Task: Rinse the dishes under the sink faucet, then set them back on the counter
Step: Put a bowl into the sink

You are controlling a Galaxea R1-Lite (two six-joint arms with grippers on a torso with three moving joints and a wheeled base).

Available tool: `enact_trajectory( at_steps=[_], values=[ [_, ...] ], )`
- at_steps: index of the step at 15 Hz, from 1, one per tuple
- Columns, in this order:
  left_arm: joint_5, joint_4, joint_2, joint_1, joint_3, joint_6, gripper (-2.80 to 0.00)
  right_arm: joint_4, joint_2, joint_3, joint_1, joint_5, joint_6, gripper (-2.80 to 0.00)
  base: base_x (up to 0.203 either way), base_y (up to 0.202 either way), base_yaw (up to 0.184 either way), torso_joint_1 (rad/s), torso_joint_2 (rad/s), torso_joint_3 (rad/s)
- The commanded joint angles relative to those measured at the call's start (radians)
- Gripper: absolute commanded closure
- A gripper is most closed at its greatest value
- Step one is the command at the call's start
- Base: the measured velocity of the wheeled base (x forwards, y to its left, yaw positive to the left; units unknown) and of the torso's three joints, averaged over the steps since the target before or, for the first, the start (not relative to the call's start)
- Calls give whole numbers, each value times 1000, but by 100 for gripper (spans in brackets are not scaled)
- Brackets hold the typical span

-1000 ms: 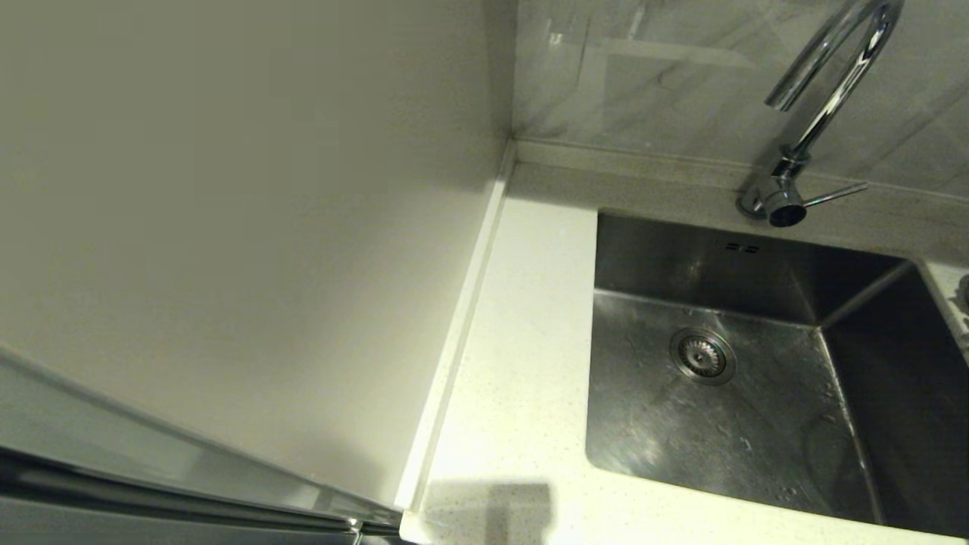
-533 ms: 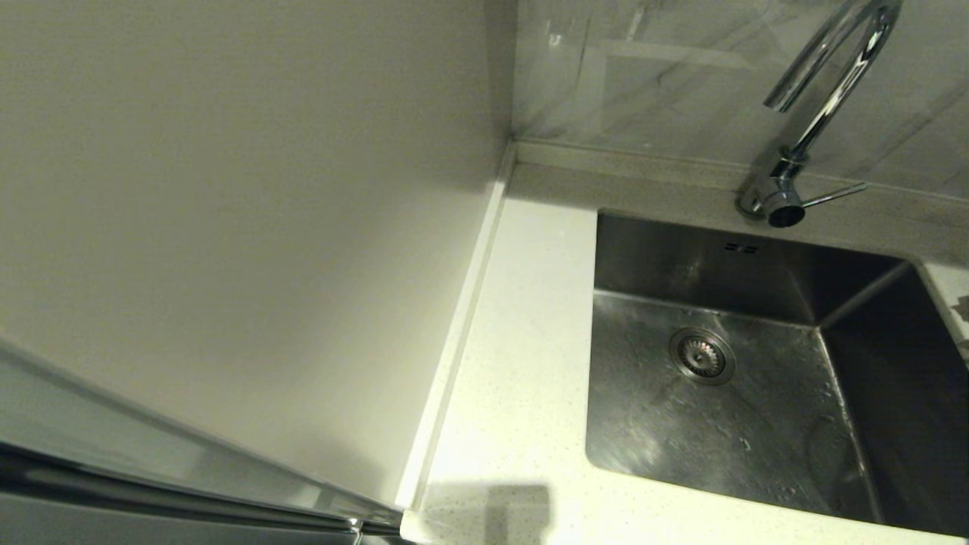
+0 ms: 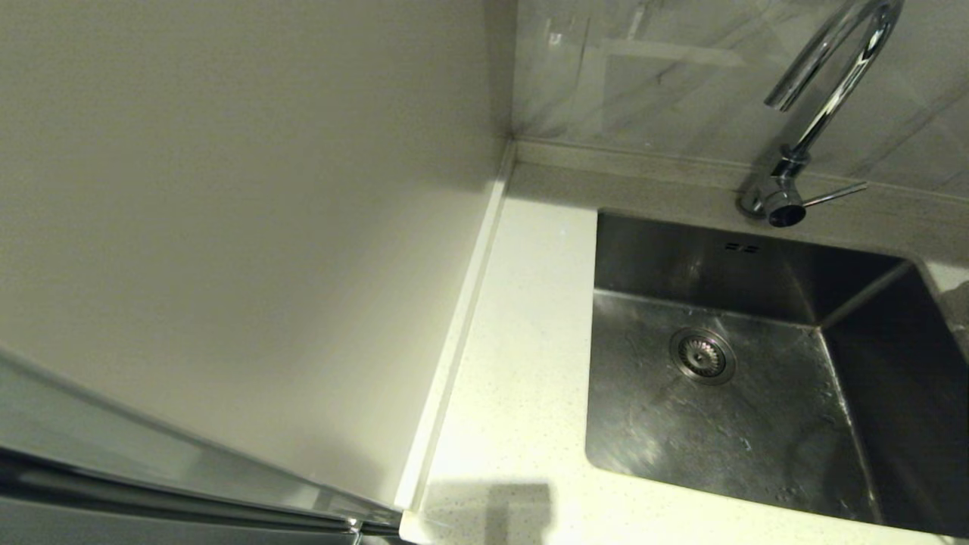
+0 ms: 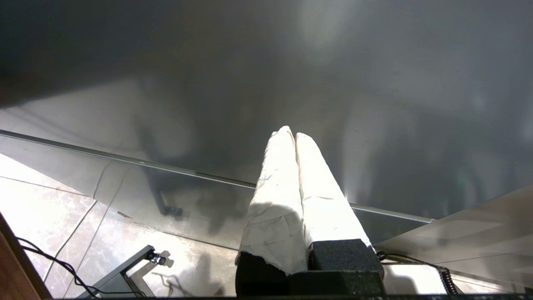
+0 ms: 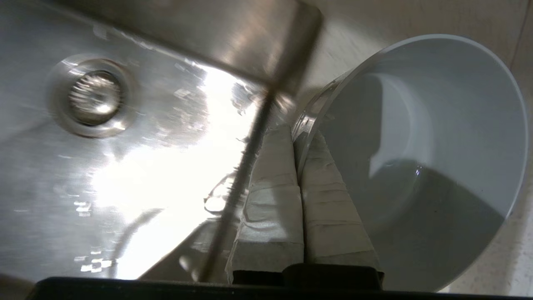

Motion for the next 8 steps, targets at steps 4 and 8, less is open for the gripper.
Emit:
enact_trajectory(
  at_steps=[4,8],
  values=[
    [1,0,-3,0,0,-1,0,27,-353,183,95,10,107,0,0,0,0,0,0,0],
    [0,0,-3,-1,0,-1,0,508,-603,240,245,-3,191,0,0,0,0,0,0,0]
  ],
)
